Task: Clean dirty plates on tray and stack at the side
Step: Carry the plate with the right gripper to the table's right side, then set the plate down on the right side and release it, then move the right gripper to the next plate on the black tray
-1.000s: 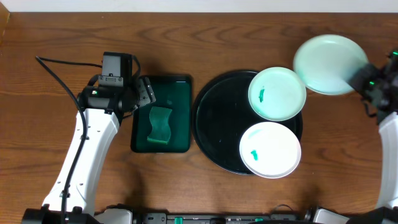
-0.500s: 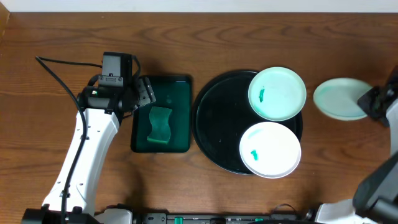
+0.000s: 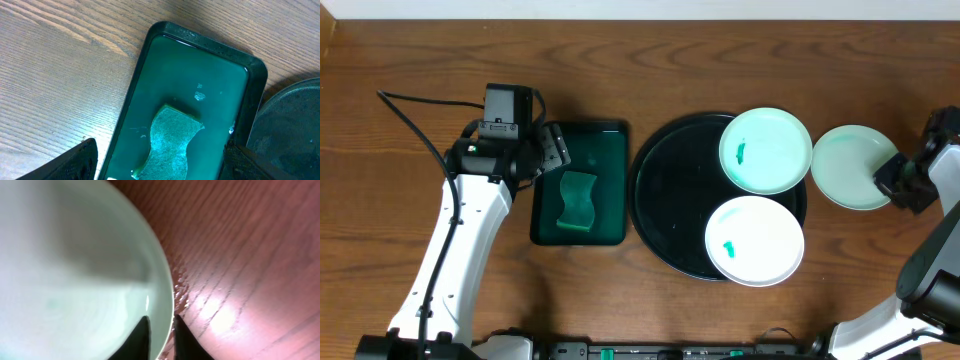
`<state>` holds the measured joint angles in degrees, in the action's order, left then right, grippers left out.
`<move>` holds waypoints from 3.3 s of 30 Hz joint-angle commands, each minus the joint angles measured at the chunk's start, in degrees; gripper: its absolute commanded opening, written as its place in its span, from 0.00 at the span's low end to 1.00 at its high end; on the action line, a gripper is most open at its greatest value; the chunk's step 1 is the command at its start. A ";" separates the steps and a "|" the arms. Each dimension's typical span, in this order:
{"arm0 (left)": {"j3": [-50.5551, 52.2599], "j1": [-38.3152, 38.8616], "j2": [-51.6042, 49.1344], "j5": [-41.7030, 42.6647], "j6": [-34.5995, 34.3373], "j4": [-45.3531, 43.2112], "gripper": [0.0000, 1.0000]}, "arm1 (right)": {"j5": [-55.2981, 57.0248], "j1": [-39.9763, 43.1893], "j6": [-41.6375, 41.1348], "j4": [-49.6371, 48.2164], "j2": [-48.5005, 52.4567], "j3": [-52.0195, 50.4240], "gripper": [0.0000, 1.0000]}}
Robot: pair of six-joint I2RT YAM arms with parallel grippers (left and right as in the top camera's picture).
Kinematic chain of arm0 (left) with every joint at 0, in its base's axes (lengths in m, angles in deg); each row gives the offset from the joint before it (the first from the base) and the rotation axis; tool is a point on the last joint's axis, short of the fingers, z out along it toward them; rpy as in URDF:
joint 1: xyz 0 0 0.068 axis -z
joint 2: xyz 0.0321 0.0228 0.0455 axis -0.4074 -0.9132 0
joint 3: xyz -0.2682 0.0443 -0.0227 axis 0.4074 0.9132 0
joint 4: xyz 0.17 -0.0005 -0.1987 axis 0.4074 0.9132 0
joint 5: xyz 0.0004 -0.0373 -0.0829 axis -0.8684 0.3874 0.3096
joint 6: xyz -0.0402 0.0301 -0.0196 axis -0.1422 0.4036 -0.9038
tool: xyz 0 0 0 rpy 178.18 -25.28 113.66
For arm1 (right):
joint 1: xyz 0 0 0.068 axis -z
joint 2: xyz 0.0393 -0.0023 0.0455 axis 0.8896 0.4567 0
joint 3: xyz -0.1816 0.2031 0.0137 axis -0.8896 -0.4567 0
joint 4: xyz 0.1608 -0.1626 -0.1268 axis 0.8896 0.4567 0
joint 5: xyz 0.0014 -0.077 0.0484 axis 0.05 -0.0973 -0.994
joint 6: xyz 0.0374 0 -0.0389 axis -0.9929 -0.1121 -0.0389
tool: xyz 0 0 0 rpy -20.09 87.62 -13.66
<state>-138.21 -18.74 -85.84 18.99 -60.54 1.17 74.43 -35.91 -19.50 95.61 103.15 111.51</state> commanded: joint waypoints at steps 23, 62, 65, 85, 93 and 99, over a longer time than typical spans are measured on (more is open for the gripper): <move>-0.94 -0.15 -0.07 -0.96 0.11 0.11 0.81 | -4.85 -24.61 8.59 39.93 0.26 10.21 0.58; -0.94 -0.15 -0.07 -0.96 0.11 0.13 0.81 | -6.49 -34.21 3.17 28.74 0.26 -7.02 0.01; -0.94 -0.15 -0.07 -0.96 0.11 0.13 0.81 | -9.60 -34.21 3.58 28.11 0.26 -6.99 0.01; -0.94 -0.15 -0.07 -0.96 0.11 0.13 0.81 | -28.70 -38.73 0.68 9.18 0.26 -7.02 0.01; -0.94 -0.15 -0.07 -0.96 0.11 0.13 0.81 | -28.68 -39.93 -5.92 3.48 0.26 -7.02 0.01; -0.94 -0.15 -0.07 -0.96 0.11 0.13 0.81 | -27.52 -40.09 -4.46 1.88 0.26 -6.99 0.14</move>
<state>-138.21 -18.74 -85.84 18.99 -60.56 1.17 46.67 -75.51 -23.81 98.14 103.15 104.80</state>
